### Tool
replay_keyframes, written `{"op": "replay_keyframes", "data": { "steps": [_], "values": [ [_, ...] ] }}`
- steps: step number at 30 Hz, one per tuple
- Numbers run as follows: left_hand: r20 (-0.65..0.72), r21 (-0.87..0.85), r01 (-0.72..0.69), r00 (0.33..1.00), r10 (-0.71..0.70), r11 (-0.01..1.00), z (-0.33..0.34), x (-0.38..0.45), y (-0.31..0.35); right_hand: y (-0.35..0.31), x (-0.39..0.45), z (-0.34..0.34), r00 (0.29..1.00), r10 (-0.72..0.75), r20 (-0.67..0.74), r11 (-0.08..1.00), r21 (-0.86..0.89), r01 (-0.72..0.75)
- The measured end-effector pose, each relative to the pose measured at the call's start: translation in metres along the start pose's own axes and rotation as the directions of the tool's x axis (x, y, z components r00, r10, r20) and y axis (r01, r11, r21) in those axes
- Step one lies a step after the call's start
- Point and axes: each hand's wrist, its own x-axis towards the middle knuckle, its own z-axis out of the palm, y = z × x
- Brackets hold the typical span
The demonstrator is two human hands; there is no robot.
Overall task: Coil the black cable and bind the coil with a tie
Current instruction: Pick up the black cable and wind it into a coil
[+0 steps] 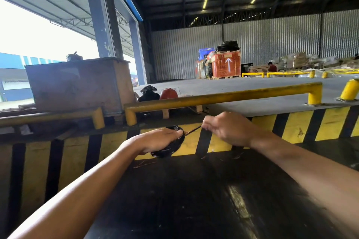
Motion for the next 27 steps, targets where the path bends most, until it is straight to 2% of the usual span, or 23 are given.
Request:
{"op": "replay_keyframes", "data": {
  "steps": [2, 3, 5, 8, 12, 14, 16, 18, 20, 23, 26, 27],
  "values": [
    [0.198, -0.289, -0.002, 0.978, 0.062, 0.957, 0.008, -0.006, 0.007, 0.008, 0.006, -0.006, 0.992, -0.032, -0.119, 0.999, 0.005, 0.032],
    [0.291, -0.461, 0.028, 0.949, 0.122, 0.887, 0.011, -0.007, 0.010, 0.011, 0.008, -0.006, 0.984, -0.029, -0.173, 0.999, 0.036, 0.036],
    [0.389, -0.686, 0.089, 0.884, 0.260, 0.722, 0.014, -0.009, 0.015, 0.013, 0.011, -0.003, 0.969, 0.018, -0.248, 0.991, 0.132, 0.015],
    [0.376, -0.847, 0.110, 0.815, 0.441, 0.520, 0.014, -0.011, 0.022, 0.009, 0.009, 0.012, 0.961, 0.151, -0.230, 0.939, 0.337, -0.067],
    [0.234, -0.946, 0.049, 0.788, 0.570, 0.321, 0.015, -0.013, 0.029, -0.006, 0.002, 0.035, 0.950, 0.307, -0.060, 0.794, 0.566, -0.221],
    [0.143, -0.970, 0.007, 0.827, 0.544, 0.244, 0.015, -0.013, 0.033, -0.017, 0.000, 0.045, 0.937, 0.347, 0.031, 0.650, 0.713, -0.264],
    [0.025, -0.977, -0.072, 0.895, 0.446, 0.201, 0.015, -0.012, 0.035, -0.029, -0.002, 0.054, 0.921, 0.364, 0.140, 0.505, 0.801, -0.322],
    [-0.084, -0.968, -0.155, 0.942, 0.325, 0.199, 0.014, -0.011, 0.038, -0.037, -0.005, 0.058, 0.911, 0.319, 0.259, 0.419, 0.824, -0.381],
    [-0.134, -0.963, -0.178, 0.968, 0.213, 0.202, 0.014, -0.010, 0.038, -0.039, -0.006, 0.057, 0.903, 0.245, 0.352, 0.372, 0.826, -0.423],
    [-0.110, -0.972, -0.143, 0.978, 0.179, 0.184, 0.017, -0.011, 0.037, -0.037, -0.003, 0.049, 0.893, 0.267, 0.362, 0.196, 0.887, -0.418],
    [-0.053, -0.988, -0.085, 0.972, 0.230, 0.132, 0.021, -0.013, 0.037, -0.038, -0.001, 0.037, 0.929, 0.226, 0.292, -0.072, 0.956, -0.283],
    [-0.047, -0.989, -0.079, 0.971, 0.235, 0.128, 0.022, -0.014, 0.038, -0.042, -0.001, 0.034, 0.937, 0.208, 0.281, -0.128, 0.957, -0.259]
  ]
}}
